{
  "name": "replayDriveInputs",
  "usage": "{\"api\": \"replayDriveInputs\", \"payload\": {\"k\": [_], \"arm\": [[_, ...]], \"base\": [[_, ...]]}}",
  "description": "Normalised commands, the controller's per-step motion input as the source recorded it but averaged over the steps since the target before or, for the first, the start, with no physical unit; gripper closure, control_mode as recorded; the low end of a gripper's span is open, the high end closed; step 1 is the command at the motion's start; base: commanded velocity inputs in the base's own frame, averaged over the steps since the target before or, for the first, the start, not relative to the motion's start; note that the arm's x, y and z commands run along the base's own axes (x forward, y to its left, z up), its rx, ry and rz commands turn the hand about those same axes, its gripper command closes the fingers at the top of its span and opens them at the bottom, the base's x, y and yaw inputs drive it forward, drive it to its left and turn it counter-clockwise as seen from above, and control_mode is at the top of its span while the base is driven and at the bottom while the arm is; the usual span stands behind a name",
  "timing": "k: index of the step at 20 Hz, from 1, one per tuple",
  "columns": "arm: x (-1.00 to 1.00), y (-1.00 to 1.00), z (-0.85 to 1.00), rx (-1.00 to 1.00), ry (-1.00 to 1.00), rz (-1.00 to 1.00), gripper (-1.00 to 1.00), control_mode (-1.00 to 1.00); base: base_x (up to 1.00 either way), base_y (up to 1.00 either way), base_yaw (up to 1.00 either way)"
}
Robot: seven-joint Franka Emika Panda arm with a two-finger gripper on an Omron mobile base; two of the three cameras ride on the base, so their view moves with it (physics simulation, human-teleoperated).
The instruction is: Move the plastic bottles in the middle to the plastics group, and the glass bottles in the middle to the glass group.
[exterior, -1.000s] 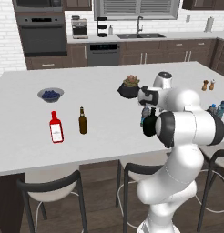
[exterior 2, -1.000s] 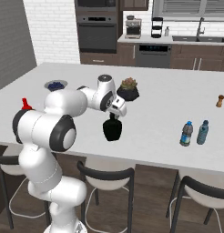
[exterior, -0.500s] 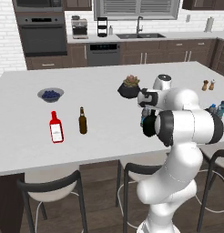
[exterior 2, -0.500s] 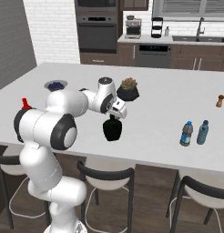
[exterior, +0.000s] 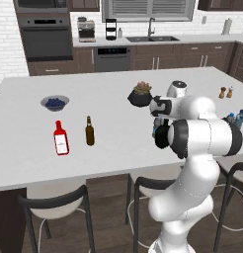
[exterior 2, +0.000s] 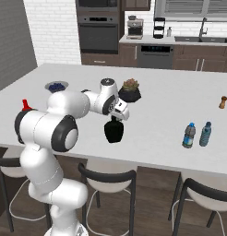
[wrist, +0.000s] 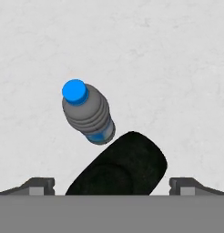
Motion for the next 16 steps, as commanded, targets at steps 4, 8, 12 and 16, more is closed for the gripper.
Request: {"api": "replayDriveInputs", "payload": {"k": [4, 8, 12, 16], "arm": [[0.08, -0.01, 0.0, 0.0, 0.0, 0.0, -1.0, -1.0], [0.08, 0.0, 0.0, 0.0, 0.0, 0.0, -1.0, -1.0], [0.0, 0.0, -0.01, 0.0, 0.0, 0.0, -1.0, -1.0], [0.0, 0.0, -0.01, 0.0, 0.0, 0.0, 1.0, -1.0]], "base": [[0.0, 0.0, 0.0], [0.0, 0.0, 0.0], [0.0, 0.0, 0.0], [0.0, 0.0, 0.0]]}}
